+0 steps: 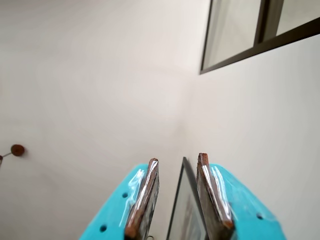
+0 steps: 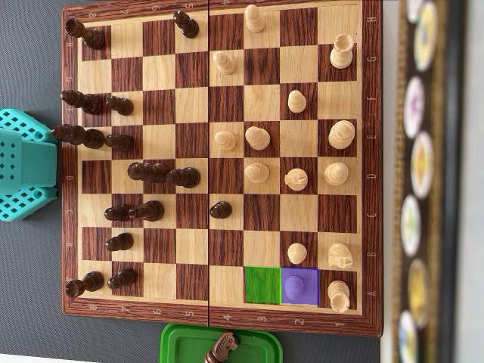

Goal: Play chess

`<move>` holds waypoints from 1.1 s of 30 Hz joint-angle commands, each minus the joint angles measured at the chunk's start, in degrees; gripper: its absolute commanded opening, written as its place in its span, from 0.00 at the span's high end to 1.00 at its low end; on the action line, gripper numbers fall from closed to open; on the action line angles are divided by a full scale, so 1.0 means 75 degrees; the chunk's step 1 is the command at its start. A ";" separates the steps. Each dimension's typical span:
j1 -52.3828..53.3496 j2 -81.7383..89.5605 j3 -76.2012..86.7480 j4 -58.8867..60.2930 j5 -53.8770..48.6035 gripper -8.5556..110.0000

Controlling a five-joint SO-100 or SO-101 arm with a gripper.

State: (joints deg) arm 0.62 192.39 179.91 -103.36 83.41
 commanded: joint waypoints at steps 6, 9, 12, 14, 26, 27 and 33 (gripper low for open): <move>0.0035 -0.0117 0.0152 0.1746 -0.0059 0.82; 0.0047 -0.0105 0.0094 0.2473 -0.0059 0.82; 0.0047 -0.0105 -0.0188 0.3457 -0.0059 0.82; 0.0047 -0.0105 -0.0457 0.4336 -0.0070 0.82; 0.0422 -0.0117 -0.1746 0.9469 -0.0070 0.82; 0.0586 -0.0117 -0.1910 0.9844 -0.0070 0.82; 0.1312 -0.0129 -0.2859 1.2621 -0.0047 0.82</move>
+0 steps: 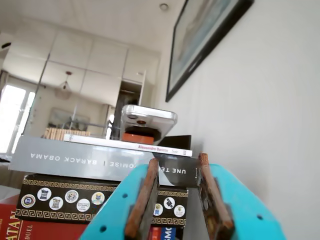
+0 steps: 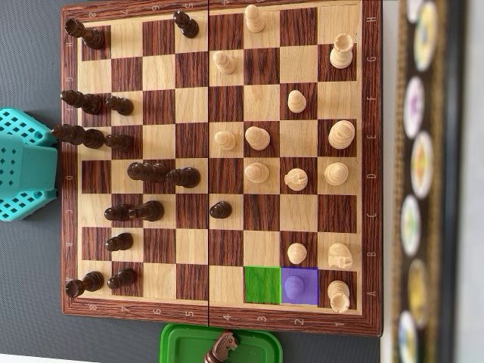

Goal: Play chess

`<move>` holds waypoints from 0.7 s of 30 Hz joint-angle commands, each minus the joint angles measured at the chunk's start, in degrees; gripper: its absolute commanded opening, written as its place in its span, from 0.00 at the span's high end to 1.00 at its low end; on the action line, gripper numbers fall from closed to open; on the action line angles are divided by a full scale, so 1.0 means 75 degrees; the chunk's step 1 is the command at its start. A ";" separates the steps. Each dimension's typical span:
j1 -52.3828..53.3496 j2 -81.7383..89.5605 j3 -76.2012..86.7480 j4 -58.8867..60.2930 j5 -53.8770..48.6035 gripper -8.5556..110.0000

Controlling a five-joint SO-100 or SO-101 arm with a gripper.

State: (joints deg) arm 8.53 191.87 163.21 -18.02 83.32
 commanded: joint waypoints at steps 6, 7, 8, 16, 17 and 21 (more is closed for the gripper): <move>0.0820 -0.0070 -0.1758 0.4758 0.0012 0.82; 0.0879 -0.0070 -0.1957 0.5355 0.0012 0.82; 0.0937 -0.0082 -0.2133 0.5930 0.0012 0.82; 0.1008 -0.1863 -0.4008 0.9914 -0.0035 0.82; 0.1008 -0.2215 -0.4313 1.0312 -0.0035 0.82; 0.1031 -0.3773 -0.5543 1.1602 -0.0035 0.82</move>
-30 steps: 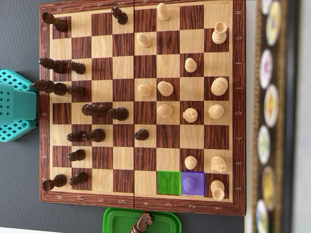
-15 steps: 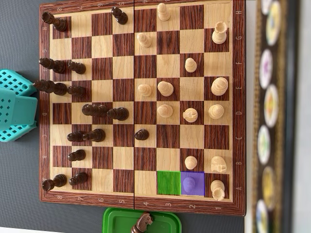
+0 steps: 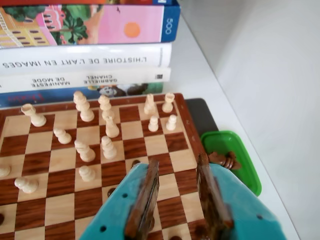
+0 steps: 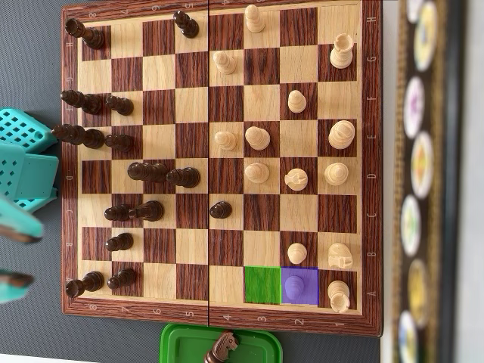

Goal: Play chess

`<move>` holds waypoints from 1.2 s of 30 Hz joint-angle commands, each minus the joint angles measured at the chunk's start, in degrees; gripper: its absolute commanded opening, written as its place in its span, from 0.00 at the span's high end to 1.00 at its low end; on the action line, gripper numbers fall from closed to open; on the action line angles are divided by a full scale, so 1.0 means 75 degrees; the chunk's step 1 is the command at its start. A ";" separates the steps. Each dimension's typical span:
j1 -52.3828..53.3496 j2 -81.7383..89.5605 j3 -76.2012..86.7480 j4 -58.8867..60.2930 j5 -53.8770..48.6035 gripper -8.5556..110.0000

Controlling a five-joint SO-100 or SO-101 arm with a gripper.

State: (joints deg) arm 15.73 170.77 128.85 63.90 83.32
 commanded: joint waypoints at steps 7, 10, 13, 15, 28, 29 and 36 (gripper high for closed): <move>-0.0012 -0.3715 -0.2484 0.1512 -0.0023 0.82; 0.0047 -0.4805 -0.2906 0.1746 -0.0012 0.82; 0.0070 -0.5871 -0.3270 0.1840 -0.0035 0.82; 0.0070 -0.6609 -0.3574 0.1875 -0.0035 0.82; 0.0082 -1.0195 -0.6305 0.1863 -0.0047 0.82; 0.0094 -1.0371 -0.6480 0.1863 -0.0047 0.82; 0.0352 -1.1414 -0.7219 0.1805 -0.0539 0.82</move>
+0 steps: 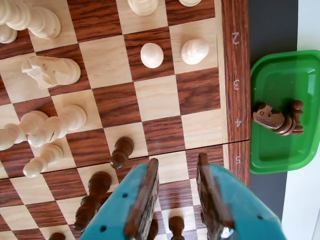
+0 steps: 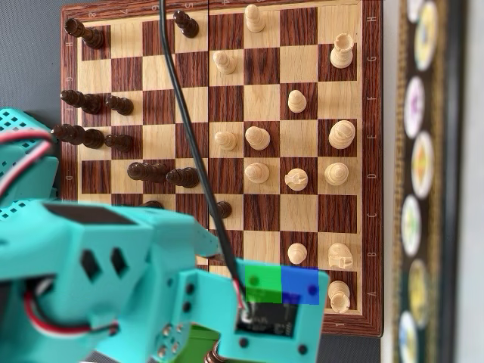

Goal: Play chess

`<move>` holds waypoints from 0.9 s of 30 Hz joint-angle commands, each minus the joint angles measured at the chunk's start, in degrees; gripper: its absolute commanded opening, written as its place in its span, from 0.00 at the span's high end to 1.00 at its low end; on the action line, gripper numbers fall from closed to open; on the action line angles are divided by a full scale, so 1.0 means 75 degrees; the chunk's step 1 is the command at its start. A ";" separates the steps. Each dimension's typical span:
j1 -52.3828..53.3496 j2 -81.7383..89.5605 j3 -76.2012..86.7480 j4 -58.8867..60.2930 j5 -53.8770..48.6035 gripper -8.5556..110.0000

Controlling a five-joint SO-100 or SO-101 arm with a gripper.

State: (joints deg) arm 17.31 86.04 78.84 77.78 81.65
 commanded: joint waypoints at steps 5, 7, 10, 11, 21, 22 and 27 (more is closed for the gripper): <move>0.0293 -0.0844 -0.1078 -0.0059 -0.0527 0.82; 0.0293 -0.1148 -0.1348 -0.0059 -0.0539 0.82; 0.0281 -0.1629 -0.1758 -0.0059 -0.0539 0.82; 0.0281 -0.1758 -0.1875 -0.0059 -0.0539 0.82; 0.0281 -0.2391 -0.2730 -0.0059 -0.0785 0.78; 0.0281 -0.2426 -0.2777 -0.0059 -0.0867 0.78; 0.0270 -0.2801 -0.3035 -0.0059 -0.1195 0.78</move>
State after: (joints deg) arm 18.90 65.13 59.33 77.78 73.74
